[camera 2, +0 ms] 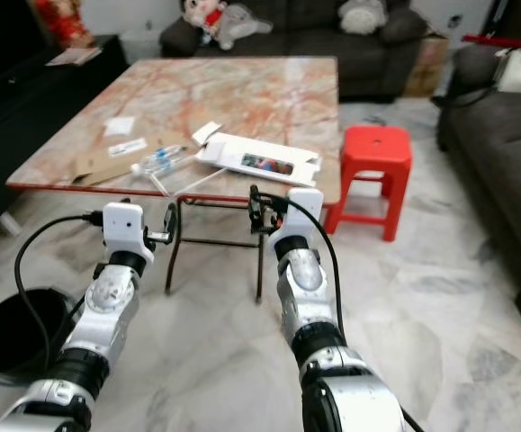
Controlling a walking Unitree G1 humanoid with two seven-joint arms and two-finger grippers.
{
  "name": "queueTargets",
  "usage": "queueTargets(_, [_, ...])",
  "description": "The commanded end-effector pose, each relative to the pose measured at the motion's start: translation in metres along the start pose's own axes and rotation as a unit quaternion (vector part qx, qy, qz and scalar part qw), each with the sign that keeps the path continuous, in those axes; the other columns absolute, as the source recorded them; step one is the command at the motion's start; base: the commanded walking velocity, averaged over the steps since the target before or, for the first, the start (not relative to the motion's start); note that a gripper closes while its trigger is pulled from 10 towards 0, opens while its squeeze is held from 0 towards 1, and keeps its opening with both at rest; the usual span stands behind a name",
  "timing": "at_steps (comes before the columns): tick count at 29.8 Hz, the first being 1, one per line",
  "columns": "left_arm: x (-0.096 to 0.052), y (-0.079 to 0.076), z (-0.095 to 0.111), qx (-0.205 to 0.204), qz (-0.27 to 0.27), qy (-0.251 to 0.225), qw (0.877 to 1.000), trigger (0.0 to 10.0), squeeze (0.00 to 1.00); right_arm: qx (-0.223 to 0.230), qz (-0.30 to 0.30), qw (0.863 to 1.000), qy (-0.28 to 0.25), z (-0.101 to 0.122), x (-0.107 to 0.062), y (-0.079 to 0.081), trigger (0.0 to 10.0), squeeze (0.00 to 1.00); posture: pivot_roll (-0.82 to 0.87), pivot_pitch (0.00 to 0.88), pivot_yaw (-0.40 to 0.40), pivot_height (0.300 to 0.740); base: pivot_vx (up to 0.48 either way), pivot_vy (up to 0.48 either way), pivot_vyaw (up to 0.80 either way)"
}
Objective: Picking trash to rubbish bin
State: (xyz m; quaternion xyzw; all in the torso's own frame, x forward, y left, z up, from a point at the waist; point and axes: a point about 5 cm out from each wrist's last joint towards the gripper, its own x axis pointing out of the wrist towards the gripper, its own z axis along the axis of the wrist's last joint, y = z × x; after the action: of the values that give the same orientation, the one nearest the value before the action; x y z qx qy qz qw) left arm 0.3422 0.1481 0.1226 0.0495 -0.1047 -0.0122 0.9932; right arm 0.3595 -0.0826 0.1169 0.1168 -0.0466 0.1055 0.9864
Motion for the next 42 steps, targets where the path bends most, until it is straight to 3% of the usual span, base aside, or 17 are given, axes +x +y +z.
queueTargets(1, [0.001, 0.006, 0.0, 0.0, 0.009, 0.004, 1.0, 10.0, 0.0, -0.003, 0.012, 1.0, -0.002, 0.002, 0.002, 0.007, 10.0, 0.0, -0.02, 0.0, 0.061, 0.74, 0.394, 0.0, 0.0])
queueTargets(12, [0.0, 0.006, 0.0, 0.001, 0.009, 0.003, 1.0, 10.0, 0.0, -0.003, 0.018, 1.0, -0.005, 0.002, 0.002, 0.009, 10.0, 0.0, -0.02, 0.0, 0.06, 0.74, 0.389, 0.0, 0.0])
queueTargets(17, [0.0, 0.006, 0.0, 0.001, 0.009, 0.003, 1.0, 10.0, 0.0, -0.021, 0.05, 0.998, -0.014, 0.002, 0.0, 0.016, 10.0, 0.0, -0.02, 0.0, 0.058, 0.74, 0.386, 0.0, 0.16])
queueTargets(42, [0.0, 0.004, 0.0, 0.003, 0.007, 0.003, 1.0, 10.0, 0.0, -0.015, 0.048, 0.999, -0.009, -0.002, -0.002, 0.016, 10.0, 0.0, -0.02, 0.0, 0.056, 0.74, 0.389, 0.0, 0.2])
